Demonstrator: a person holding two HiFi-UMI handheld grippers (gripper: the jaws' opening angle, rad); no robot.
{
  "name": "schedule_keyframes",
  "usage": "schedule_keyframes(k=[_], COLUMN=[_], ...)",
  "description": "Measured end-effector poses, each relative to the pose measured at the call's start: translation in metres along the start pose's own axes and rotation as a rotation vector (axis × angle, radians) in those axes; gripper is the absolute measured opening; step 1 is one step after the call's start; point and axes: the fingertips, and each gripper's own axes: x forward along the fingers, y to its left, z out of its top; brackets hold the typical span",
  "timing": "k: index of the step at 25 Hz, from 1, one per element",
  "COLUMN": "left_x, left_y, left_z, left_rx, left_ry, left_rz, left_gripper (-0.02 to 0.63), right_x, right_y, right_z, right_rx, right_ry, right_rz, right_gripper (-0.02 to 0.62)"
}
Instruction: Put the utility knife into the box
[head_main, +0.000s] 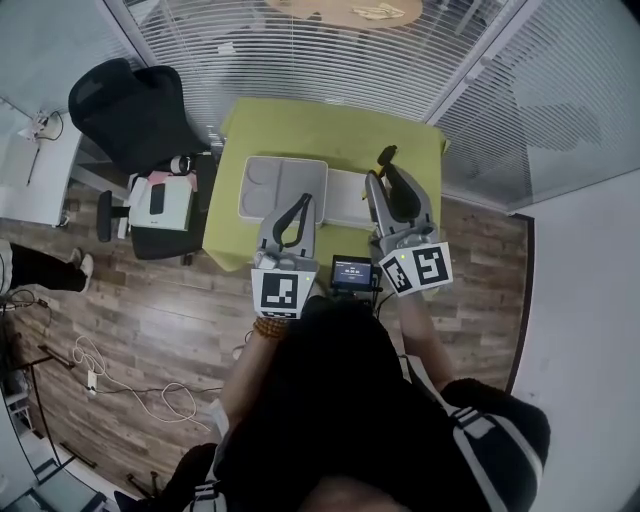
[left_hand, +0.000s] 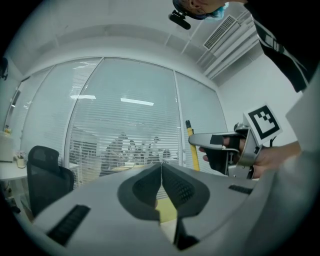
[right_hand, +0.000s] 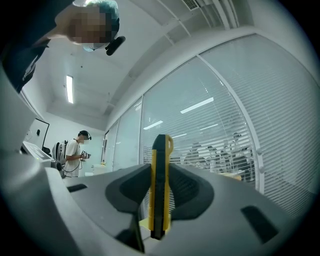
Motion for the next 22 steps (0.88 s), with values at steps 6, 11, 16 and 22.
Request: schedule_keyframes(k=[6,11,16,22], left_x=[0.021,0.025,0.032,0.035], left_y=[-0.009,-0.01,-0.01,-0.017], left_z=[-0.002,-0.007,-0.007,-0.011], left_rx=[-0.004,0.006,-0.023,-0.041], left_ry=[-0.016,0.012,0.004,-0.006], left_rz=[0.023,0.043,0.059,0.05], left_gripper=[0.015,0.015,0.015,0.015], right_x=[0.009,0.012,0.012,0.012], right_y=[-0.022,-0.029,-0.027,-0.022], right_z=[-0.007,-0.013,-0.012,-0.02], right_rx=[0.004,0.013,0.012,0.008], right_ry=[0.006,0.014,0.021,0.043], right_rz=[0.031,0.048,0.07,0.082], right_gripper=[0.11,0.11,0.11,0.11])
